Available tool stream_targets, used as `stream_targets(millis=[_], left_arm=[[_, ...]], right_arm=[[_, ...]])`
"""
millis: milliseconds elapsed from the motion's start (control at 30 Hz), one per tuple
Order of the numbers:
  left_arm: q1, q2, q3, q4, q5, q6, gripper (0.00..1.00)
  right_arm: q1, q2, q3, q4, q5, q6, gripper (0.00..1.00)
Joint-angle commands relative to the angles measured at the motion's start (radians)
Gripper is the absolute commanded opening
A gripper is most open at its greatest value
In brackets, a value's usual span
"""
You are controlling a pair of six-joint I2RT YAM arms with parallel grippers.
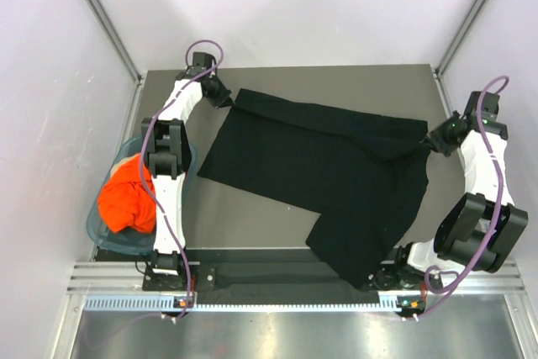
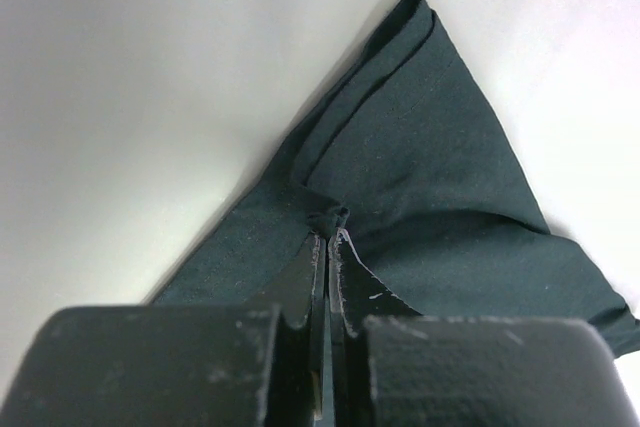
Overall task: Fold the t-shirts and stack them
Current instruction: Fold the tshirt
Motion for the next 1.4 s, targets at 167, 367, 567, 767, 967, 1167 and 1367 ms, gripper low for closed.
stream_targets(millis=[167,367,567,767,967,1167,1367], left_arm=[[0.01,-0.019,0.007,-0.019,-0.024,0.025,0.0],[0.01,-0.008,-0.007,-0.021,-0.029,0.028,0.0],[0.01,-0.002,-0.01,-0.018,-0.03,0.032,0.0],[0.01,0.004,-0.011,-0.019,-0.032,0.034,0.0],[0.01,0.012,-0.01,-0.018,-0.029,0.032,0.0],[0.01,0.012,-0.018,-0.016,-0.03,0.029,0.0],[0.01,0.011,-0.018,-0.015,-0.033,0.029,0.0]], right_arm=[[-0.029,-0.053,-0.042,-0.024,0.067,-0.018,0.0],[-0.037,-0.051,-0.08,-0.035,0.132,-0.064,0.0],[-0.037,-0.037,-0.126,-0.044,0.152,-0.094,0.0],[-0.037,-0.022,-0.178,-0.05,0.161,-0.112,0.0],[-0.037,-0.036,-0.211,-0.03,0.173,-0.117,0.0],[-0.037,-0.017,-0.255,-0.007,0.153,-0.106,0.0],[-0.038,-0.037,-0.252,0.004,0.143,-0.089,0.0]])
